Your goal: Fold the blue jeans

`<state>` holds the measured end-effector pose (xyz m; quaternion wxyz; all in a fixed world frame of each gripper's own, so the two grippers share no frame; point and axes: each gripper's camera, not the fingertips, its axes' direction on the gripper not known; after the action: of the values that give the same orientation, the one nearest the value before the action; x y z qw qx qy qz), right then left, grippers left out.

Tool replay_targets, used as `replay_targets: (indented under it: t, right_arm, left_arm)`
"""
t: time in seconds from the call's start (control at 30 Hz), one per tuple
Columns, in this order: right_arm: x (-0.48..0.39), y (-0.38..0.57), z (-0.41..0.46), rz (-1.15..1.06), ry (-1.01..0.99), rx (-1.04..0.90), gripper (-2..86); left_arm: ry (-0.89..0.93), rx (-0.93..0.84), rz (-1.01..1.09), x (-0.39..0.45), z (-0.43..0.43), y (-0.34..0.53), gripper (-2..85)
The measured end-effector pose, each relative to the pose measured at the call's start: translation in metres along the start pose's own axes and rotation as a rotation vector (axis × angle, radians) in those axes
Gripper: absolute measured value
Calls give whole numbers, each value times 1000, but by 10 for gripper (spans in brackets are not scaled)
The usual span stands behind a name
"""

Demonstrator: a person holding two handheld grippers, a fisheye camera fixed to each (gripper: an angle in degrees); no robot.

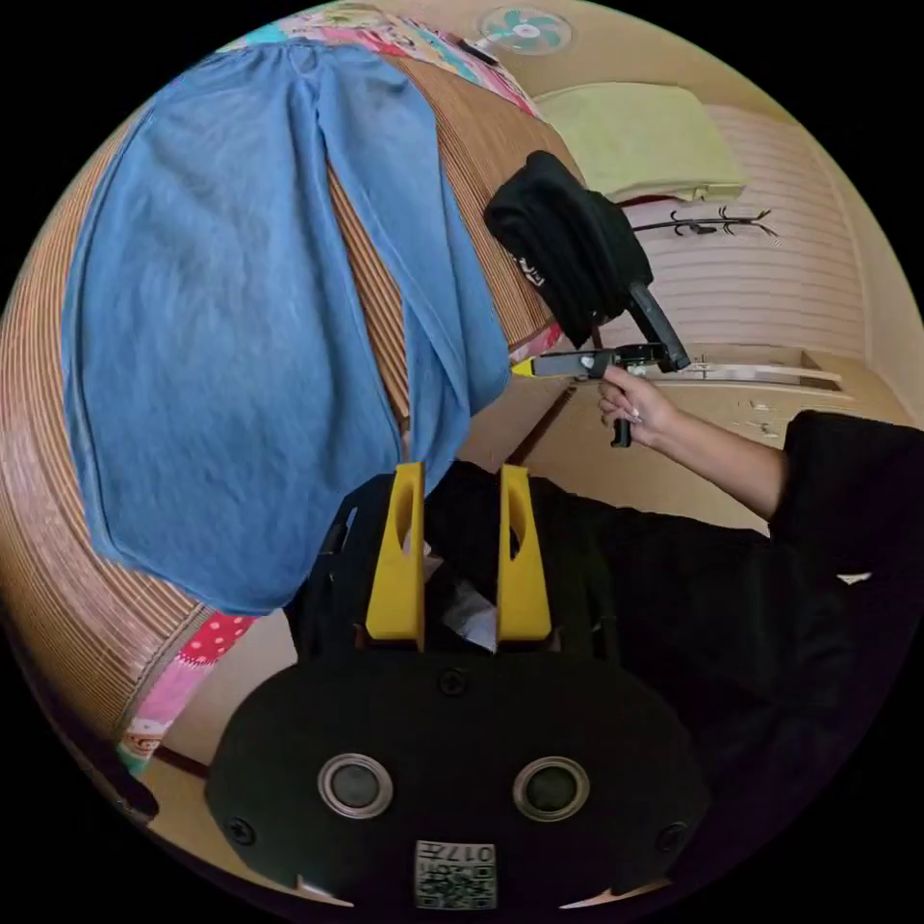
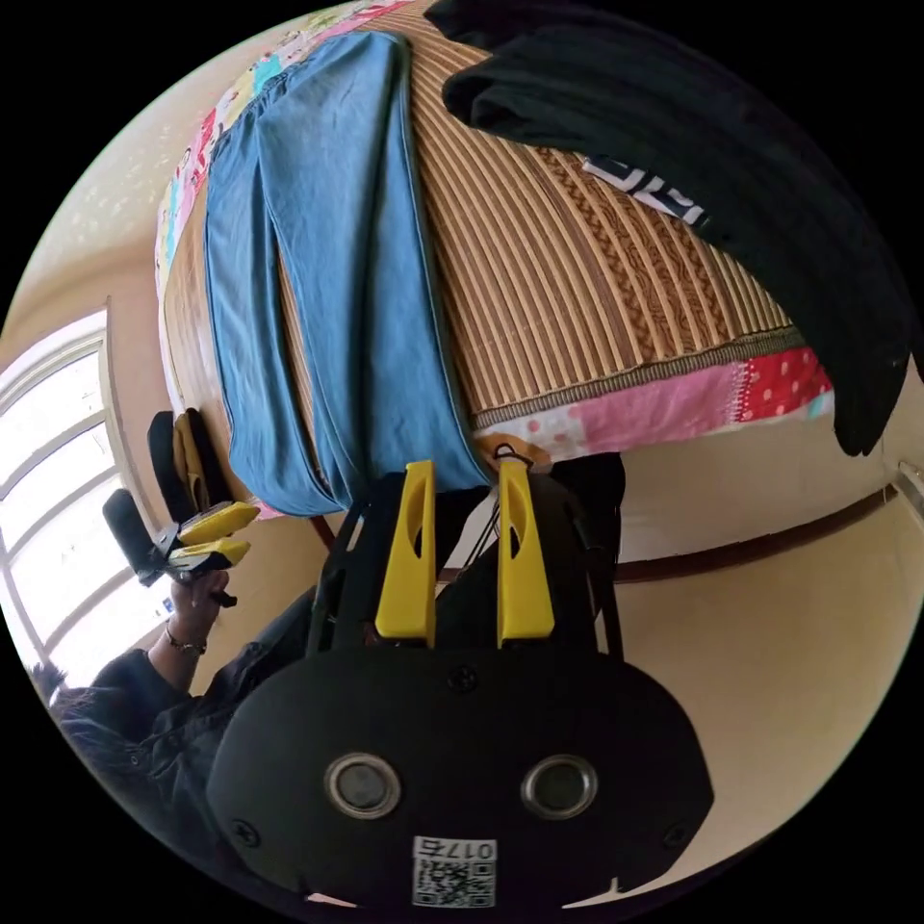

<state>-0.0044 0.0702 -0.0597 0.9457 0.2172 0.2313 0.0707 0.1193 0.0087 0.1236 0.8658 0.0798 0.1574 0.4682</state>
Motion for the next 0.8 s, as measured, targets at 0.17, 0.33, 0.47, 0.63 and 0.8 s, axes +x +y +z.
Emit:
replay_targets:
  t: [0.17, 0.33, 0.47, 0.63, 0.8]
  right_arm:
    - [19, -10, 36, -97, 29, -103, 81]
    - [37, 5, 14, -246, -68, -106, 31]
    - [74, 40, -27, -349, -114, -77, 21]
    - [134, 54, -46, -258, -27, -66, 19]
    - [157, 57, -55, -214, -119, -47, 18]
  left_arm:
    - [-112, -209, -41, -5, 77, -45, 121]
    - [119, -182, -81, -25, 79, -42, 1]
    - [573, -20, -126, -51, 62, 0, -7]
    - [282, -43, -255, -67, 47, 40, 3]
    - [220, 18, -257, -65, 31, 38, 92]
